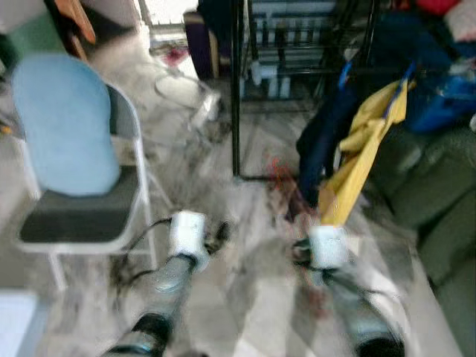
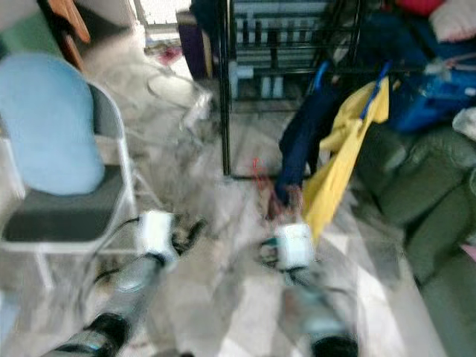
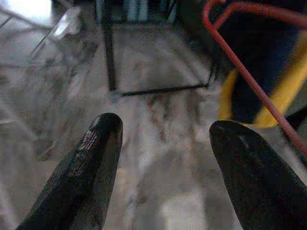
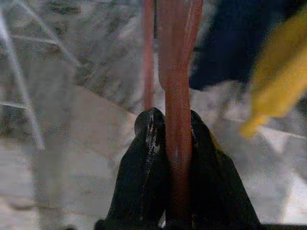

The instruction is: Hang hanger

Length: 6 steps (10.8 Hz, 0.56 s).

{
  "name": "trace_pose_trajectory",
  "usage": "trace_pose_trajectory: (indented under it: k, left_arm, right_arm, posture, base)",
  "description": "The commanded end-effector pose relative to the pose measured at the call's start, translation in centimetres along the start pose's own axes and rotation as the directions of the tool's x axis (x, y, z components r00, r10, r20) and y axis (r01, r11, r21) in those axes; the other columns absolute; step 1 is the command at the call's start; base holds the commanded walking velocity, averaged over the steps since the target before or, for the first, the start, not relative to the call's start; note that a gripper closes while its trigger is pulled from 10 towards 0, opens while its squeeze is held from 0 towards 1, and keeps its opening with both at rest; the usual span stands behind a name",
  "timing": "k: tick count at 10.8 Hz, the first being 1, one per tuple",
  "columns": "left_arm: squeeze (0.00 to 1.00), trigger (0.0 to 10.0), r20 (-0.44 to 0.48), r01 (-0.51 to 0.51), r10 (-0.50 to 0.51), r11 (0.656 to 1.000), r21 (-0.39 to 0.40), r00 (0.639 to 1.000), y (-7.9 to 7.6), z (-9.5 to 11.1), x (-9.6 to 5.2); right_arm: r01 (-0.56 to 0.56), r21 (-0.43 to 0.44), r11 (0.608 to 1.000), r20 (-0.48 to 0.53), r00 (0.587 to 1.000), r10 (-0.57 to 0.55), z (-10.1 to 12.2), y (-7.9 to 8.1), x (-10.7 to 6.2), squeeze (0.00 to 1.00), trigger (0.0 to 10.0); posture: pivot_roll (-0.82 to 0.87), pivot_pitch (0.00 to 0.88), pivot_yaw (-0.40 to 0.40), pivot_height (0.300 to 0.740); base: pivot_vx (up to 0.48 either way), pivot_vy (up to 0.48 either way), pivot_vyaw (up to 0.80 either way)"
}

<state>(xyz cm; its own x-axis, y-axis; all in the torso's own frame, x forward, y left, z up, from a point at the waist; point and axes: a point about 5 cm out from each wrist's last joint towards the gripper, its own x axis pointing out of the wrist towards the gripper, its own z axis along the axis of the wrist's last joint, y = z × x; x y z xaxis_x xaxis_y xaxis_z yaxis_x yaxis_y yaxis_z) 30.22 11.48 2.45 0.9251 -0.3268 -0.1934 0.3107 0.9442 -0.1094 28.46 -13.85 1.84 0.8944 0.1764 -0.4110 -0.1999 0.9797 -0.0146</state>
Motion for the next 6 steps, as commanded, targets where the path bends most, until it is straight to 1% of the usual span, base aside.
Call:
trace_pose_trajectory:
  k: [1, 4, 6]
  left_arm:
    - [0.0, 10.0, 0.007, 0.027, -0.027, 1.0, -0.001, 1.0, -0.81, 0.17, 0.28]
    - [0.0, 10.0, 0.007, 0.036, -0.036, 0.999, 0.002, 0.999, -0.93, 0.2, 0.31]
    - [0.0, 10.0, 0.006, 0.038, -0.038, 0.999, 0.001, 0.999, -0.99, 0.14, 0.29]
  right_arm:
    - [0.03, 0.001, 1.0, -0.008, 1.0, -0.03, -0.12, -1.06, -0.14, 0.0, 10.0]
    - [0.034, 0.007, 0.999, -0.001, 0.999, -0.034, 0.25, -0.99, 0.07, 0.0, 10.0]
    - [0.052, 0.006, 0.999, 0.01, 0.999, -0.053, 0.47, -1.29, 0.07, 0.0, 10.0]
  posture:
    - [-0.13, 0.139, 0.034, 0.74]
    - [-0.13, 0.141, 0.037, 0.74]
    - [-0.13, 0.144, 0.037, 0.74]
  base:
    - [0.461, 0.0, 0.0]
    - [0.46, 0.0, 0.0]
    - [0.459, 0.0, 0.0]
